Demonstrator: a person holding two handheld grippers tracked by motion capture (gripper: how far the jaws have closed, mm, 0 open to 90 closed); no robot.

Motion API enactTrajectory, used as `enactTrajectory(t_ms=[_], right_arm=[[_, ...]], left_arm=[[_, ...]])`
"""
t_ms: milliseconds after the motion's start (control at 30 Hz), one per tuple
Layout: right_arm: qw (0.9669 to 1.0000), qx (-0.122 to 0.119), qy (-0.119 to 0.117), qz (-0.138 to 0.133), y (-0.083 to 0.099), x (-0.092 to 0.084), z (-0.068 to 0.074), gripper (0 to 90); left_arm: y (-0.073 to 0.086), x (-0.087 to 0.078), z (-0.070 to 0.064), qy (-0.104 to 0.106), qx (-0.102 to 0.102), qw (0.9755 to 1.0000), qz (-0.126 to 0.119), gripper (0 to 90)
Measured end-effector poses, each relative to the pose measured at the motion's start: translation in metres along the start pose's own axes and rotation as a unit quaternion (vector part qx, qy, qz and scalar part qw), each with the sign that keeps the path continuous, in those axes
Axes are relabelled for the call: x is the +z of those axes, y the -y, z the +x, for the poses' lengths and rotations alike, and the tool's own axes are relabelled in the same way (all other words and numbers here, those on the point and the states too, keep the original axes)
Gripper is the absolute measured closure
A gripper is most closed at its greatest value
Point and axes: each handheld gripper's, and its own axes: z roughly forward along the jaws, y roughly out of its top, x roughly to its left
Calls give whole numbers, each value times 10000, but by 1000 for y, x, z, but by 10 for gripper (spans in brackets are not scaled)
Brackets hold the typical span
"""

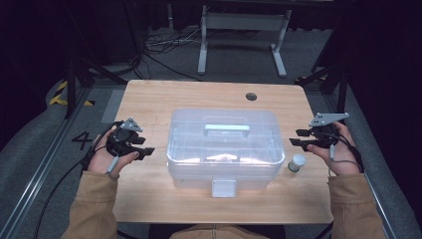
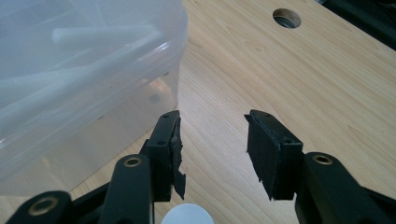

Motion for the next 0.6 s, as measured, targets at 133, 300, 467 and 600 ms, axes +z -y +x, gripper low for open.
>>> enactTrajectory(t_ms=[133,300,467,600], right_arm=[[9999,37,-95,-109,1,-1,-1,580],[9995,145,-190,-202,1,-2,0,579],[9998,135,-57,-141,1,-5,1,543],[9998,132,117,-78,1,-7,0,507]], left_arm=[[1,-3,3,-123,-134,9998,16,413],[-3,-7,-2,-90,52,9999,-101,451],[-7,-9,-6,-18,134,9998,-126,448],[-8,-12,-6,73,114,9997,-192,453]])
